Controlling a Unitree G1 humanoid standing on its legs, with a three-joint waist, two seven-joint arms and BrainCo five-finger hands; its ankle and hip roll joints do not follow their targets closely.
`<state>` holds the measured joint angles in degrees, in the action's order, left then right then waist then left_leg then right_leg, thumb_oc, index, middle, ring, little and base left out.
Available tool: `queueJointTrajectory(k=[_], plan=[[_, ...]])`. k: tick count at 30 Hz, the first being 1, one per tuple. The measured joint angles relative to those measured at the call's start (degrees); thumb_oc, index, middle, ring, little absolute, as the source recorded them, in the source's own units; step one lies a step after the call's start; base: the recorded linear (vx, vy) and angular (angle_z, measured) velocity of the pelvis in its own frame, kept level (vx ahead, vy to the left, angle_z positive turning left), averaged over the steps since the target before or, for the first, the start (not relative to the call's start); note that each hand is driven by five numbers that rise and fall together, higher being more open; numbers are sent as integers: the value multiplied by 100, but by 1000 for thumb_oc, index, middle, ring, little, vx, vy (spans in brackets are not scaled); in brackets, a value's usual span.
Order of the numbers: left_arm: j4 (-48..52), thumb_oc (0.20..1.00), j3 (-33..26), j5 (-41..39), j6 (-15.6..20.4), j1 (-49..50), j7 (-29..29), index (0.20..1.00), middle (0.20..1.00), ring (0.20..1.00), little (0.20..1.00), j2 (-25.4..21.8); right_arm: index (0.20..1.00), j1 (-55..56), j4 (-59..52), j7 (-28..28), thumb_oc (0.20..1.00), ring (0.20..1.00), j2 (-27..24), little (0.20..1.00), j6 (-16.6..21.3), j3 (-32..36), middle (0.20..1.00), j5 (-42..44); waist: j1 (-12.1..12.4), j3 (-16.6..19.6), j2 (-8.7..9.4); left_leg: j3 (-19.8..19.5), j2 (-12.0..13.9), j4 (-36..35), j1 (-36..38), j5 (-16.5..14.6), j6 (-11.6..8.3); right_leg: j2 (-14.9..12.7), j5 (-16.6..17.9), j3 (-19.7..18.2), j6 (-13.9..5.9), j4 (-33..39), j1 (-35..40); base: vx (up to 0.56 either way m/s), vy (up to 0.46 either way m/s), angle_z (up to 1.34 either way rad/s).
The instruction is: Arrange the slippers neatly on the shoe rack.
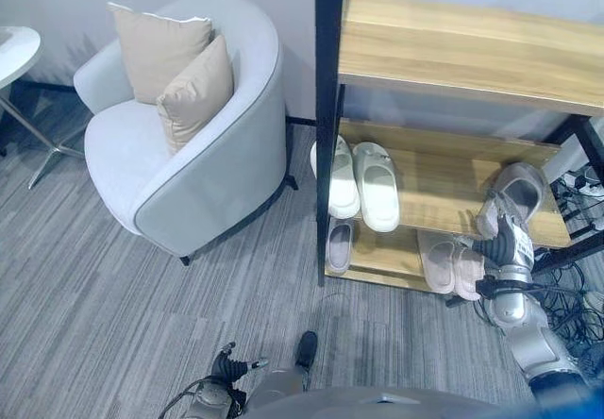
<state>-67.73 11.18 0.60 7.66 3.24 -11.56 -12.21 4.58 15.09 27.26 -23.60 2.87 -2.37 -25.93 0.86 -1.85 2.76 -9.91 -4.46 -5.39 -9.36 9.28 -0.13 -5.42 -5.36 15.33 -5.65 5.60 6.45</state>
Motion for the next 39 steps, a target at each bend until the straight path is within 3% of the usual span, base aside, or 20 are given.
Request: queueJointTrajectory(k=[11, 15, 24, 29, 34, 39], plan=[[-10, 1000, 7, 0, -2, 58, 20, 1000, 1000, 1000, 1000, 154, 1000, 218, 198, -239, 1000, 1000, 2, 1000, 99, -57, 1000, 470, -175, -133, -372, 297, 251, 1, 145, 5, -52, 166, 48, -349, 85, 2, 0, -78, -44, -17], [-32, 1000, 46, 11, -3, 51, 30, 1000, 1000, 1000, 1000, 162, 1000, 328, 236, -372, 1000, 1000, -40, 1000, 149, -107, 1000, 508, -341, -213, -460, 342, 325, 4, 179, 14, -69, 219, 41, -407, 83, 2, 11, -59, -60, -7], [-49, 1000, 280, 65, -1, 7, 35, 1000, 1000, 1000, 1000, 181, 1000, 139, 517, -115, 1000, 1000, -611, 1000, 93, 412, 1000, 490, -443, -318, -612, 302, 362, 2, 214, -12, -140, 273, 22, -392, 157, 2, 56, -3, -53, 1], [-107, 1000, 518, 79, -2, -48, 43, 1000, 1000, 1000, 1000, 199, 1000, -898, 1151, 51, 1000, 1000, -1087, 1000, 55, 382, 1000, 564, -451, -381, -744, 319, 359, 3, 131, -3, -124, 263, 61, -406, 223, 1, -42, 5, -6, 0], [-167, 1000, 595, 75, -3, -139, 40, 1000, 1000, 1000, 1000, 184, 1000, -1620, 1815, 79, 1000, 1000, -1116, 1000, 42, 217, 1000, 952, -346, -402, -728, 357, 360, 4, 57, -10, -130, 257, 49, -458, 215, -19, -131, 25, 3, -2], [-203, 1000, 610, 50, -77, -180, 31, 1000, 1000, 1000, 1000, 139, 1000, -1560, 1581, 45, 1000, 1000, -1051, 1000, 36, 6, 1000, 1180, -333, -461, -619, 371, 345, 2, 30, -26, -135, 242, 53, -467, 219, -18, -158, 53, 35, -2]])
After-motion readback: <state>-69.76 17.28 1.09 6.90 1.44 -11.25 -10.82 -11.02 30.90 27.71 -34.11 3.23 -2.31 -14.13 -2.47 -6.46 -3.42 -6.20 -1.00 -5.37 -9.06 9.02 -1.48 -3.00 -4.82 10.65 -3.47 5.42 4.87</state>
